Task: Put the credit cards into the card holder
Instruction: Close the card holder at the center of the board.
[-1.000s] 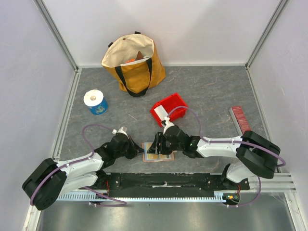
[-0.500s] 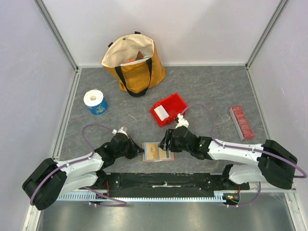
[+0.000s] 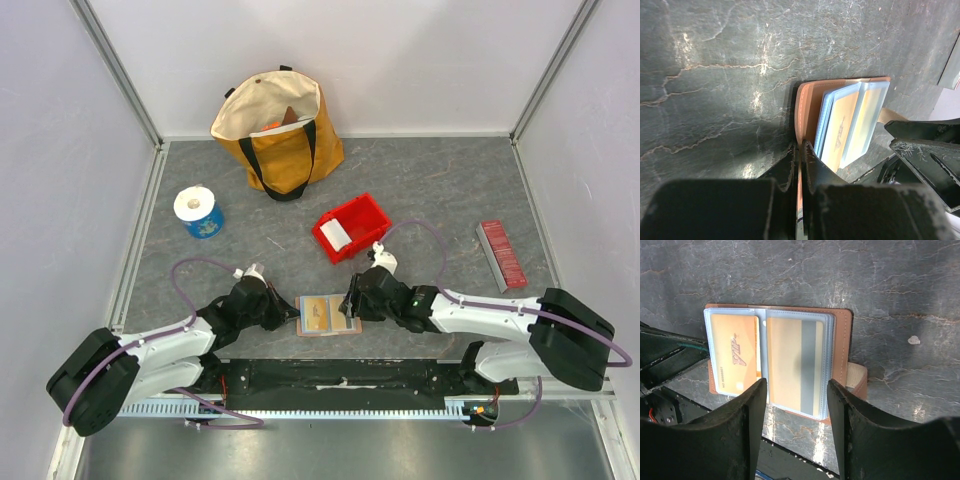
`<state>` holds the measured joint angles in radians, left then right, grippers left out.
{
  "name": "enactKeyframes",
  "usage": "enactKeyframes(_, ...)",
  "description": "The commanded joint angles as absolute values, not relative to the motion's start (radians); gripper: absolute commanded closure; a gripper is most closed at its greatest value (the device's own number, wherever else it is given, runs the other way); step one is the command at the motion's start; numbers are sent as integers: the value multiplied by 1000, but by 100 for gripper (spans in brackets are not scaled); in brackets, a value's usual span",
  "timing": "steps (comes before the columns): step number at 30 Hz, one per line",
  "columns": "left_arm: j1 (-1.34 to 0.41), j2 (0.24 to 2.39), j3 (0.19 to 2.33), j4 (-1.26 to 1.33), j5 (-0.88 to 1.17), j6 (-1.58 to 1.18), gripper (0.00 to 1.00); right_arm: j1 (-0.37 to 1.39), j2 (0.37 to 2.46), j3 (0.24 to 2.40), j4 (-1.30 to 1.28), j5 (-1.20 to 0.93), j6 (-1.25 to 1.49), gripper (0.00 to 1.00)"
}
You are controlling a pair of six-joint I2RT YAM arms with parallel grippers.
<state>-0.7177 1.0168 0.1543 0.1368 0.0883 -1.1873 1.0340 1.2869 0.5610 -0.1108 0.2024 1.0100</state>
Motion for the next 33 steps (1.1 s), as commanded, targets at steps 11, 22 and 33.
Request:
enactKeyframes(11,-719,1031,163,140,86,-1167,98,1029,1356,555,-46,179,1020,43)
enactKeyframes(22,-721,1037,163,144,84,-1167,98,1029,1341,546,28,132,997,60)
enactKeyframes(33,-719,1043,161,150,89,-1167,98,1037,1281,571,32,112,973,59)
